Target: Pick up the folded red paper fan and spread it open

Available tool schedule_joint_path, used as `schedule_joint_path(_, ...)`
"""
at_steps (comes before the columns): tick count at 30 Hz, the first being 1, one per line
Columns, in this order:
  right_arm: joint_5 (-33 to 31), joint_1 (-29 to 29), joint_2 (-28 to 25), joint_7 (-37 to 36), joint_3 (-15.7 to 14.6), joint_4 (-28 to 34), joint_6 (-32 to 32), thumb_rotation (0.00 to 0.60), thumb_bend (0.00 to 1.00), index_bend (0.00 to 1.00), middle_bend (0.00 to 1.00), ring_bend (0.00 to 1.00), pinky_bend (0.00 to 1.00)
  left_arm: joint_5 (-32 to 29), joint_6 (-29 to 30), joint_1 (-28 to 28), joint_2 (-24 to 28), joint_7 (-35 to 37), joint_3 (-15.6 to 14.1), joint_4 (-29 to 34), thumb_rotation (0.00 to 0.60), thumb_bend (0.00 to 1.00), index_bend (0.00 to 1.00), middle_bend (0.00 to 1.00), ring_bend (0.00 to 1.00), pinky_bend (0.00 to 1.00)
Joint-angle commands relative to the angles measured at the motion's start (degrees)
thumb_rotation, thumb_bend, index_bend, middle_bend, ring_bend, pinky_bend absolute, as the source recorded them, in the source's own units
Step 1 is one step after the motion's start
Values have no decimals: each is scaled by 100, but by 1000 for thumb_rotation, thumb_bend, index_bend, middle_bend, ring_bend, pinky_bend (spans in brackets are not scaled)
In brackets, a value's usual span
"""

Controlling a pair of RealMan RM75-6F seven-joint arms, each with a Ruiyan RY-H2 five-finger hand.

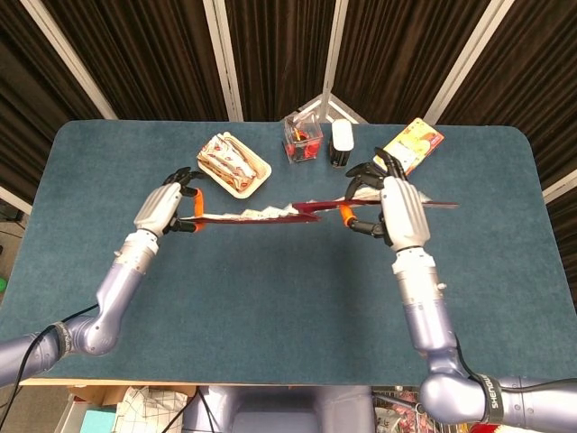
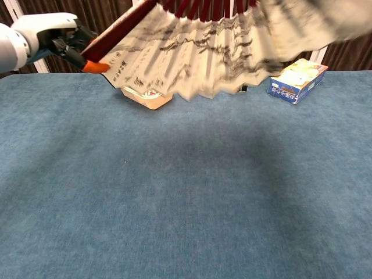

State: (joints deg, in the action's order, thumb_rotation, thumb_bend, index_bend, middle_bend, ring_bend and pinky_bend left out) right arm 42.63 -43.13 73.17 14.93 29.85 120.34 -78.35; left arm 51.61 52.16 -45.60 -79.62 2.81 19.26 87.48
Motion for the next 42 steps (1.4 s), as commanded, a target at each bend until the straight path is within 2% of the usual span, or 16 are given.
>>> schedule_joint_path(1, 248, 136, -136, -69, -163, -165, 61, 600, 585, 767, 372, 77, 68, -9, 42, 23, 28, -18, 14, -12, 600, 461, 728, 157, 0, 0)
schedule_joint_path(5, 627, 252, -257, -99, -356, -364, 125, 600, 585, 767, 373, 77, 68, -18, 97, 45, 50, -41, 33, -36, 600, 460, 729, 158, 0, 0)
schedule_joint_path(17, 1203, 527, -304, -272, -769, -720, 214, 600, 585, 768, 373, 77, 69, 0, 124, 45, -37, -163, -27, -96, 600, 460, 730, 160, 0, 0)
schedule_joint_path(42, 1847, 1158, 93, -694, -1462, -941, 158, 600, 585, 768, 374, 77, 68, 132, 243, 255, -171, -356, -316, 13, 600, 461, 732, 164, 0, 0)
